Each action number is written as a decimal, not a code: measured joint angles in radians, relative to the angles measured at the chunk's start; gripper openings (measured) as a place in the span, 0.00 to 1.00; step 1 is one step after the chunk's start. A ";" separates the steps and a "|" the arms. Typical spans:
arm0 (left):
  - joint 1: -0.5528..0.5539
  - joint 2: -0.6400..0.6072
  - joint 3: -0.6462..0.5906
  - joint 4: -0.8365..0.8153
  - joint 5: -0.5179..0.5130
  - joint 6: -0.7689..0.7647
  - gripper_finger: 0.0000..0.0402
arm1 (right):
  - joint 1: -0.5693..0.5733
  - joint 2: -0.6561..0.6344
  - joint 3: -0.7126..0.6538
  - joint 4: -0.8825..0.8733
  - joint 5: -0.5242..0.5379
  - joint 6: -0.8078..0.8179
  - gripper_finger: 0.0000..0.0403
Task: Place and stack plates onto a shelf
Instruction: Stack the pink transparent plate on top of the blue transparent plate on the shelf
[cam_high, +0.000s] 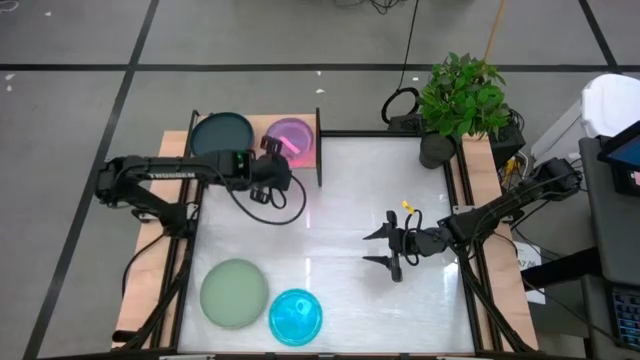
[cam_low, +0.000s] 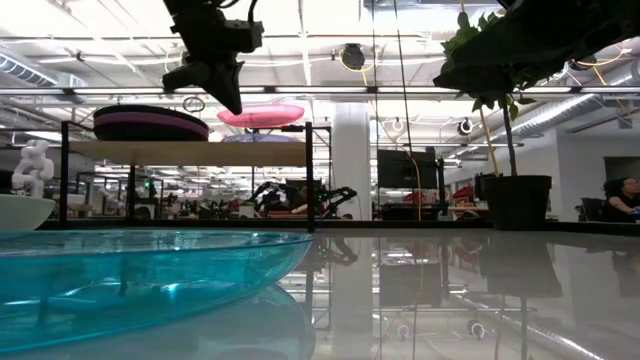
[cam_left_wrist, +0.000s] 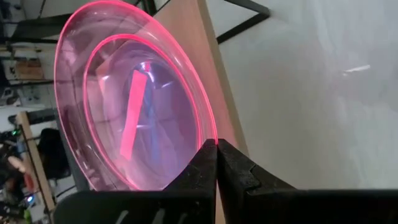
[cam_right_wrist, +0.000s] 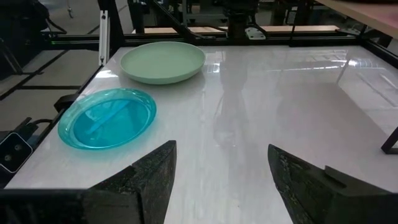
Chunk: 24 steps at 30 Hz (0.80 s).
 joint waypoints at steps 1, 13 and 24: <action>0.012 0.000 0.000 0.006 0.013 0.016 0.01 | 0.000 0.000 0.000 0.000 0.000 0.002 0.58; 0.163 0.000 0.000 0.061 0.129 0.068 0.01 | 0.000 0.000 0.000 0.000 -0.004 0.002 0.58; 0.193 0.000 0.000 0.106 0.196 0.047 0.20 | 0.000 0.000 0.000 0.000 -0.004 0.010 0.58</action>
